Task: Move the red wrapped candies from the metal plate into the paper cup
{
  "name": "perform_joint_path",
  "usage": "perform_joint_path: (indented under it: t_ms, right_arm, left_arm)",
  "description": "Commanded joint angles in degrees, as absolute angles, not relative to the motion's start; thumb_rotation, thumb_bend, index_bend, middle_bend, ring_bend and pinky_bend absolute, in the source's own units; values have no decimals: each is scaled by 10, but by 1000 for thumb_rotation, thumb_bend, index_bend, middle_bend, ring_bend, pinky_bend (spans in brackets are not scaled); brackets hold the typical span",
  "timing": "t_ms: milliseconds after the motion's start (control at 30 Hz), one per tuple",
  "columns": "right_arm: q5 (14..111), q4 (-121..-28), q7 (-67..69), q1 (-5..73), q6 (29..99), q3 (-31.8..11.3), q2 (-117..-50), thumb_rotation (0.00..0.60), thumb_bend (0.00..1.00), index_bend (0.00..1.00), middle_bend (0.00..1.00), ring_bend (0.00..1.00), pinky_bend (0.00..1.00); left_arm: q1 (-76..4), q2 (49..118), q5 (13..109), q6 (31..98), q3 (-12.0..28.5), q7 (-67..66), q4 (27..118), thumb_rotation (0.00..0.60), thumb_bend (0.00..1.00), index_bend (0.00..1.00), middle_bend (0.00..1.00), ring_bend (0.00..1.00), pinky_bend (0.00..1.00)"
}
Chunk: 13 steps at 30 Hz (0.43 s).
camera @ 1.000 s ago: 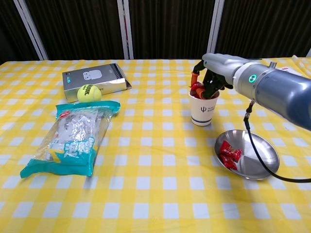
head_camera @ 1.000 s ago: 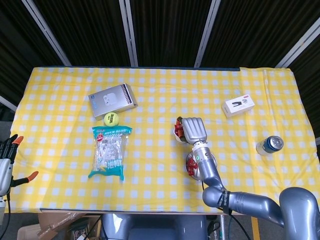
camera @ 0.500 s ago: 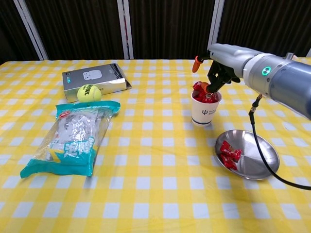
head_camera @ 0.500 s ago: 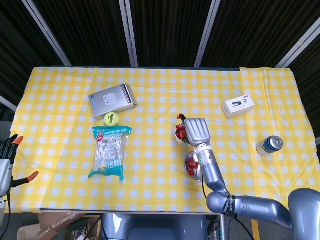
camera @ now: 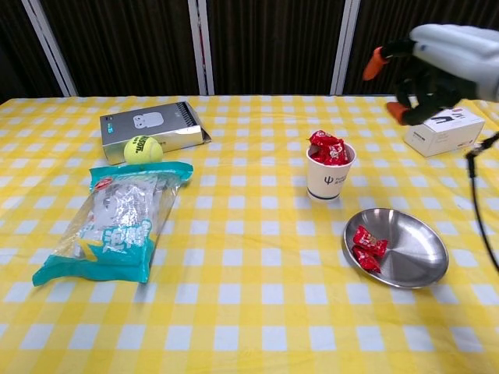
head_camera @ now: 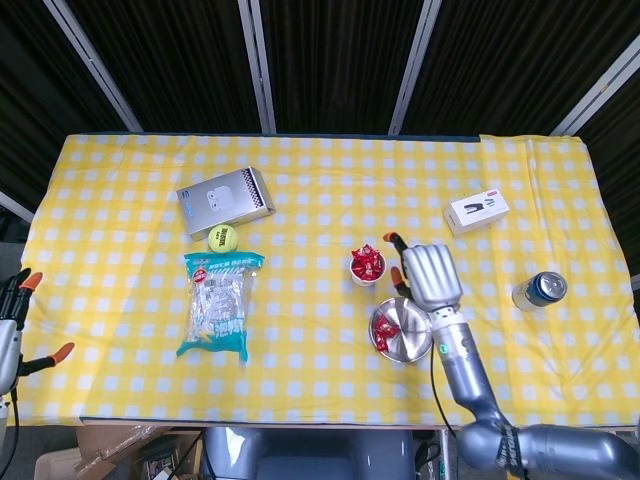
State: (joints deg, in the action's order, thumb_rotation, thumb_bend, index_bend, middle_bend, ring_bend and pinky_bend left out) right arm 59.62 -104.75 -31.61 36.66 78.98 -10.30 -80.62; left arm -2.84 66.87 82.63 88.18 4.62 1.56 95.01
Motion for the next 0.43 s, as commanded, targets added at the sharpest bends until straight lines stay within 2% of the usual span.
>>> perform_joint_path:
  t_ms: [33, 133, 200, 300, 433]
  right_arm:
    - [674, -1078, -259, 287, 855, -35, -731, 600, 451, 131, 306, 263, 402]
    - [714, -1075, -209, 231, 889, 12, -683, 600, 301, 7, 71, 34, 175]
    - [736, -1068, -184, 204, 903, 33, -663, 600, 251, 0, 10, 0, 90]
    - [765, -1048, -155, 170, 927, 56, -650, 600, 233, 0, 0, 0, 36]
    - [801, -999, -130, 134, 964, 68, -659, 600, 232, 0, 0, 0, 14]
  left_arm:
    - [-25, 670, 832, 890, 46, 16, 947, 600, 79, 0, 0, 0, 0]
    - [-18, 669, 845, 904, 40, 11, 939, 600, 67, 0, 0, 0, 0]
    - [-12, 667, 854, 916, 37, 13, 933, 600, 48, 0, 0, 0, 0]
    - [-3, 666, 863, 935, 34, 11, 918, 600, 40, 0, 0, 0, 0]
    - [8, 664, 864, 947, 29, 5, 902, 600, 38, 0, 0, 0, 0]
